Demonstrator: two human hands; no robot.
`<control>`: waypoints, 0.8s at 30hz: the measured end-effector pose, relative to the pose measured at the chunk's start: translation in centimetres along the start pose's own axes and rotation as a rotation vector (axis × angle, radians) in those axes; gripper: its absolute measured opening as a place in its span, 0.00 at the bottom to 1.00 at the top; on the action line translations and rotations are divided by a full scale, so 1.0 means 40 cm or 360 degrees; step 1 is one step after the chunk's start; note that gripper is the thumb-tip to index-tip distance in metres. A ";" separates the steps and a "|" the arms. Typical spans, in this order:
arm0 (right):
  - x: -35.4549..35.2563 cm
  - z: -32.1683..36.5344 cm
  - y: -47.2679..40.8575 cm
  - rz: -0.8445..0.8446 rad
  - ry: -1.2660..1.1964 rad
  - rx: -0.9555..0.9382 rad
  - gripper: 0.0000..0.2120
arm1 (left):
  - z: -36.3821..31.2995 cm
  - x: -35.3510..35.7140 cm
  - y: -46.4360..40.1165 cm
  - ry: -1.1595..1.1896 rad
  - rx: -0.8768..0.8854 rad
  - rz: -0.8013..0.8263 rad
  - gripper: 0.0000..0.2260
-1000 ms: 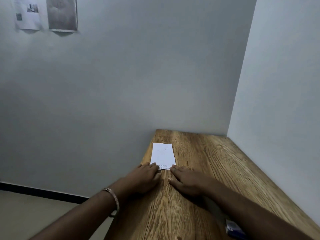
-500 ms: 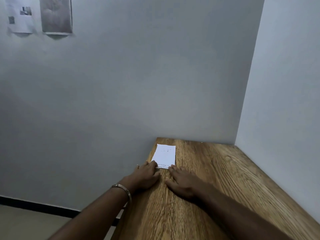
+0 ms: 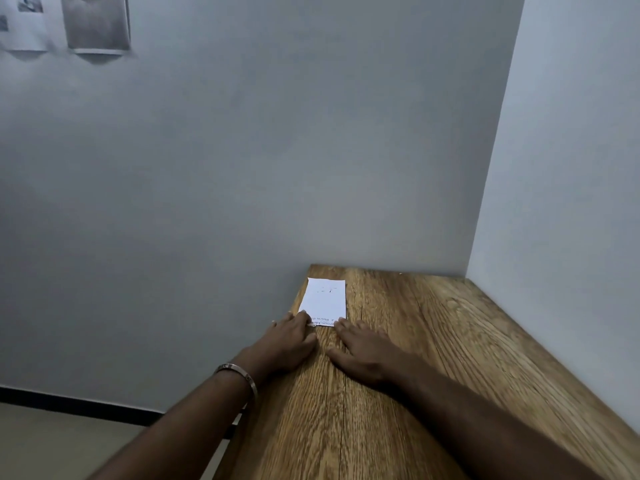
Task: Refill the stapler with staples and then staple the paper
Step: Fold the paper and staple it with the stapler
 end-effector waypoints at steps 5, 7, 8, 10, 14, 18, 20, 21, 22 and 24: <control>-0.002 0.002 0.002 0.0006 0.0030 0.0002 0.39 | -0.002 0.000 0.004 0.0004 -0.0006 0.0002 0.21; 0.000 0.003 0.006 0.0022 0.0043 0.0016 0.39 | -0.007 0.001 0.010 -0.0006 -0.0008 0.0009 0.25; -0.002 0.005 0.010 0.0027 0.0050 0.0026 0.39 | -0.011 0.000 0.015 -0.0017 -0.0008 0.0001 0.26; -0.010 0.011 0.021 0.0006 0.0061 0.0047 0.38 | -0.020 -0.007 0.029 -0.0025 0.0001 -0.0053 0.26; -0.032 0.056 0.059 -0.0073 0.0169 0.0008 0.30 | -0.057 -0.030 0.093 -0.0102 0.0057 -0.0232 0.16; -0.030 0.108 0.135 0.0007 0.0178 0.0022 0.28 | -0.084 -0.033 0.180 -0.0162 0.0091 -0.0309 0.13; -0.038 0.135 0.188 0.0015 0.0174 0.0023 0.28 | -0.096 -0.030 0.229 -0.0172 0.0090 -0.0266 0.12; -0.041 0.148 0.219 0.0014 0.0164 0.0023 0.28 | -0.104 -0.027 0.255 -0.0187 0.0090 -0.0241 0.12; -0.045 0.161 0.246 0.0007 0.0146 0.0021 0.28 | -0.111 -0.027 0.281 -0.0201 0.0091 -0.0225 0.12; -0.053 0.182 0.312 -0.0026 0.0102 0.0018 0.28 | -0.135 -0.024 0.342 -0.0235 0.0115 -0.0195 0.13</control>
Point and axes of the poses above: each hand's wrist, its own y-axis away from the middle knuckle, its own x-axis out of the palm, z = x × y, the point moved 9 cm from there along -y, towards the middle knuckle, and after that the axes turned 9 degrees about y, right-handed, at the moved point
